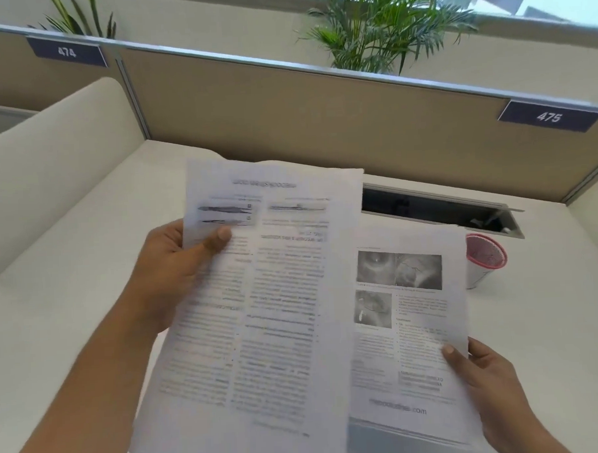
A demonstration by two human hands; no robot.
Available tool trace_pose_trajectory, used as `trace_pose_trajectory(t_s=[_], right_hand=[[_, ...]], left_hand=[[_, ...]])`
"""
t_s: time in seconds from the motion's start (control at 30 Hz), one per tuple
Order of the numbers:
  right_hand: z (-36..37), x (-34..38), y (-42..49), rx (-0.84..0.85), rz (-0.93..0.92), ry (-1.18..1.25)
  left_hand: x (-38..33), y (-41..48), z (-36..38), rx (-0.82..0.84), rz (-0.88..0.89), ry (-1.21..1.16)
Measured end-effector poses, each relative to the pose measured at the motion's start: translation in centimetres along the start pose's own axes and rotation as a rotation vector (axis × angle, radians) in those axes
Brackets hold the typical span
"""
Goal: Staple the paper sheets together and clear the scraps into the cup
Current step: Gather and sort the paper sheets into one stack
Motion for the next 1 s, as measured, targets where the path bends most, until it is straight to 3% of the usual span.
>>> trace_pose_trajectory(t_s=[0.17, 0.53, 0.6, 0.73, 0.87, 1.0], right_hand=[[2.5, 0.8, 0.2, 0.144, -0.024, -0.042], [4.2, 1.7, -0.4, 0.256, 0.035, 0.089], [4.2, 1.6, -0.3, 0.267, 0.036, 0.111], [4.2, 1.8, -0.3, 0.272, 0.022, 0.106], [3.7, 2.0, 0.3, 0.199, -0.068, -0.037], [3.8, 2.8, 0.8, 0.291, -0.063, -0.041]], left_hand=[[3.3, 1.8, 5.9, 0.055, -0.082, 0.074], [5.6, 3.7, 8.7, -0.157, -0.066, 0.398], [6.6, 3.4, 8.1, -0.171, -0.134, 0.456], [9.2, 1.6, 9.3, 0.064, -0.461, -0.007], [10.3, 0.8, 10.5, 0.081, -0.453, -0.105], [10.6, 0.0, 11.6, 0.073, -0.426, -0.13]])
Point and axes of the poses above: each hand's wrist, its own y-axis towards the middle knuckle, its own z-axis out of the palm, x = y × z, the point moved 6 cm from there along y, towards the middle knuckle, and after that the axes turned 1 degree about -z, right-handed, at the moved point
